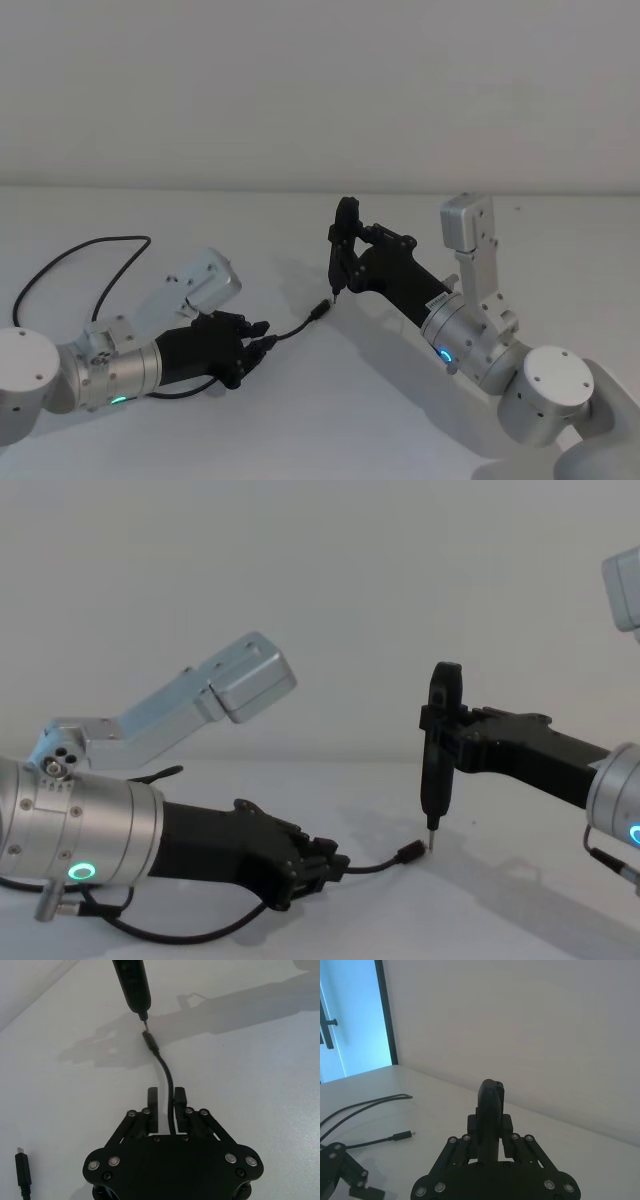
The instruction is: Pick up the data cable with the one hand.
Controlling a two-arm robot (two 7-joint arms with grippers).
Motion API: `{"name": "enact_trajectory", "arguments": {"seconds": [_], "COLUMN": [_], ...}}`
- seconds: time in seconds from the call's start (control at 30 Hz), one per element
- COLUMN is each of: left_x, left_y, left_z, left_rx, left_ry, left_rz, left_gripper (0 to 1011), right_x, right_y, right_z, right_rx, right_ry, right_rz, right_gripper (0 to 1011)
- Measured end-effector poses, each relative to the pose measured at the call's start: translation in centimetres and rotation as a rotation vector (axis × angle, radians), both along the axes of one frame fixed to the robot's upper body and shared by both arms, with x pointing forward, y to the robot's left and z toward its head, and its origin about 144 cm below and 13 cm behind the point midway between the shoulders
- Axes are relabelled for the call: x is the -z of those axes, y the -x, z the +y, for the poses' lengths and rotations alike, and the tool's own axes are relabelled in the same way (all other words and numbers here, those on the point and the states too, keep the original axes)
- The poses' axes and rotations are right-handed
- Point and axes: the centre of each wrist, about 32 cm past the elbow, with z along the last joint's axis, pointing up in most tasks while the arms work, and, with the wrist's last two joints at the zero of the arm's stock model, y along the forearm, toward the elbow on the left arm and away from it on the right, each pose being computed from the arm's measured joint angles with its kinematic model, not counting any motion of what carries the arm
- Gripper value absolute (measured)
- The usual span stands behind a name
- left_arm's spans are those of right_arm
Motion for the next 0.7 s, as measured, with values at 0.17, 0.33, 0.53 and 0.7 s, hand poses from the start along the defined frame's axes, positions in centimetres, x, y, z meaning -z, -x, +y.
{"name": "enact_trajectory", "arguments": {"seconds": [0.17, 0.33, 0.53, 0.7], "left_x": [0.00, 0.00, 0.00, 0.00], "left_y": [0.00, 0.00, 0.00, 0.00], "left_z": [0.00, 0.00, 0.00, 0.00], "left_rx": [0.000, 0.000, 0.000, 0.000], "left_ry": [0.000, 0.000, 0.000, 0.000], "left_rz": [0.000, 0.000, 0.000, 0.000], "left_gripper": [62, 36, 35, 35], "right_x": [0.00, 0.00, 0.00, 0.00], "right_y": [0.00, 0.00, 0.00, 0.00], "right_z": [0.00, 0.00, 0.00, 0.00], "right_rx": [0.000, 0.000, 0.000, 0.000], "right_ry": [0.000, 0.000, 0.000, 0.000], "right_rz": [0.000, 0.000, 0.000, 0.000], "right_gripper": [275, 275, 275, 275]}}
